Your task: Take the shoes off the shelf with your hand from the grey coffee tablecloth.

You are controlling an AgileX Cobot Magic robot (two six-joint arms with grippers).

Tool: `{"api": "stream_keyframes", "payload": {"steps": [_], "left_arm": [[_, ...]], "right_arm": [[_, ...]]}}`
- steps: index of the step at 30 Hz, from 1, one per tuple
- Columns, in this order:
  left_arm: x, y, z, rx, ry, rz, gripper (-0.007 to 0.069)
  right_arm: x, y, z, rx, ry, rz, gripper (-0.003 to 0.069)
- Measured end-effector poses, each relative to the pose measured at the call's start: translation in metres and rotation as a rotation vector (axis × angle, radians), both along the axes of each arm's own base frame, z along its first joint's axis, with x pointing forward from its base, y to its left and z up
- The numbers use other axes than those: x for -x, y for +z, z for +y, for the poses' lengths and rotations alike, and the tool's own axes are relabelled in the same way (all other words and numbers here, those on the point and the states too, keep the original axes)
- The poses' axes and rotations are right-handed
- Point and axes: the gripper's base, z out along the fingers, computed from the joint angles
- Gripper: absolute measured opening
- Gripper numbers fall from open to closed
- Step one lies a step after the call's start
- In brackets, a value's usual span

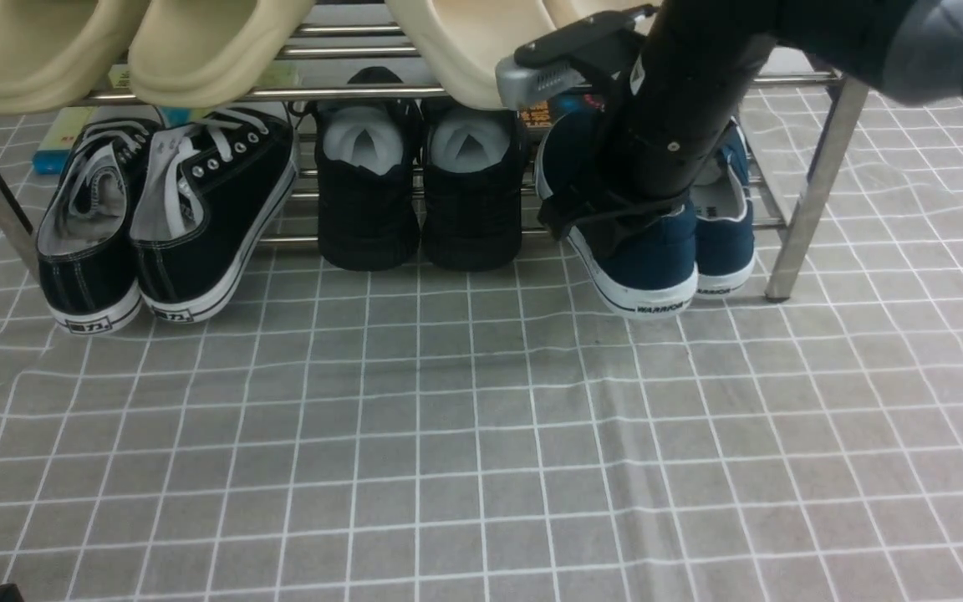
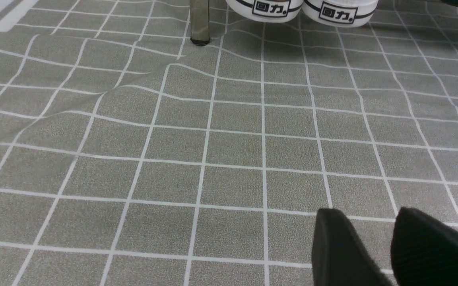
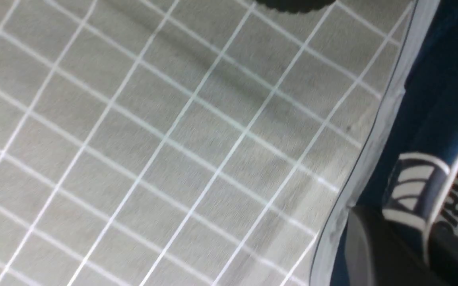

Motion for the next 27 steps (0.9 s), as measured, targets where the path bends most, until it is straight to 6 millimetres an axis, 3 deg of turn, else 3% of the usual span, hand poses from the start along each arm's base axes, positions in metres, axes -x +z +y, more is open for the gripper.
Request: {"api": "stream_keyframes", "payload": {"steps": [4, 9, 12, 15, 19, 23, 27], "left_arm": [[0.0, 0.0, 0.0, 0.0, 0.0, 0.0, 0.024], [0.0, 0.0, 0.0, -0.002, 0.0, 0.0, 0.024], [0.0, 0.0, 0.0, -0.002, 0.0, 0.0, 0.024], [0.0, 0.0, 0.0, -0.003, 0.0, 0.0, 0.024], [0.0, 0.0, 0.0, -0.003, 0.0, 0.0, 0.024], [0.0, 0.0, 0.0, -0.003, 0.0, 0.0, 0.024], [0.0, 0.0, 0.0, -0.003, 0.0, 0.0, 0.024]], "right_arm": [[0.018, 0.017, 0.005, -0.029, -0.012, -0.01, 0.0031], [0.058, 0.043, 0.007, -0.075, -0.025, -0.018, 0.0031], [0.081, 0.045, 0.005, -0.08, -0.032, 0.005, 0.0031], [0.099, 0.042, 0.005, -0.078, -0.044, 0.037, 0.0031], [0.121, 0.012, 0.014, -0.006, -0.05, 0.126, 0.0031], [0.127, -0.007, 0.017, 0.035, -0.049, 0.173, 0.0031], [0.12, -0.022, 0.02, 0.056, -0.074, 0.16, 0.0031]]}}
